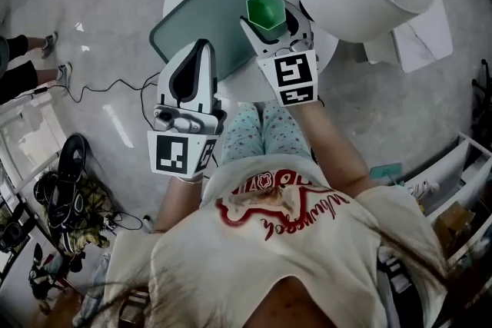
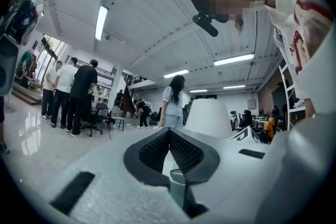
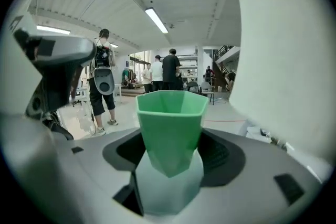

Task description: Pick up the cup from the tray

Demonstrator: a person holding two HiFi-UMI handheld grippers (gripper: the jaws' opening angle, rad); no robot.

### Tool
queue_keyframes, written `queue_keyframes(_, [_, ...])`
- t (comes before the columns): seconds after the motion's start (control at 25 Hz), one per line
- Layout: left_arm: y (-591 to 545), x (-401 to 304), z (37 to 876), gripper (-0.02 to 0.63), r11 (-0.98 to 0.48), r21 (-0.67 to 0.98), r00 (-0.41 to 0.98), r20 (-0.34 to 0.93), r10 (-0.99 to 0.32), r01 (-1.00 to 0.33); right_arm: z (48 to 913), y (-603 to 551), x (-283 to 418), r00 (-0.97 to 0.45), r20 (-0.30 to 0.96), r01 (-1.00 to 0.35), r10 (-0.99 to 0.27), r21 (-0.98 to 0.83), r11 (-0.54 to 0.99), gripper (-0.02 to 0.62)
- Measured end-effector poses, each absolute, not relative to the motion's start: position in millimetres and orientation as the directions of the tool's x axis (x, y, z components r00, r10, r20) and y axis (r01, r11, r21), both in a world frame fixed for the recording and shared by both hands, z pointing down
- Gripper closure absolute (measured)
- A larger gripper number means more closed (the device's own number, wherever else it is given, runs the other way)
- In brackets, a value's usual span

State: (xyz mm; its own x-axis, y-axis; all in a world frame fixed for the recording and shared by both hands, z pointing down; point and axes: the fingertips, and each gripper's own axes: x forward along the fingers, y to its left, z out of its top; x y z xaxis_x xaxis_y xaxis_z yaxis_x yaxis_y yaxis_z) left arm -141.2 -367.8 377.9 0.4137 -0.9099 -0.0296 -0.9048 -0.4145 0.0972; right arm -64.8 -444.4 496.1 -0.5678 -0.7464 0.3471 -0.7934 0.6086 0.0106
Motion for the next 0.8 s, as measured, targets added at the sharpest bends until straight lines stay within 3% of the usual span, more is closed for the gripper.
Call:
queue_keyframes(0.2, [-377.5,-139.8,351.4,0.592,-0.421,0.078,0.417,-0.061,-0.907,-0.904,415.8,-440.3,-66.8,-0.583,0.319,-0.786,-0.747,0.011,0.618,0.281])
queue_keyframes(0.44, [-376.5,-129.0,302.6,0.592,-0.464,0.061,0.451,-0.147,-0.88,-0.884,314.7,-426.9,-59.2,-0.623,0.195,-0.765,-0.757,0.051,0.642,0.281])
queue_keyframes(0.8, [-362.8,-120.5,270.2,0.592,-0.477,0.044,0.464,-0.168,-0.87,-0.878,281.5,-402.4,-53.8,-0.635,0.149,-0.762,-0.758,0.041,0.647,0.281])
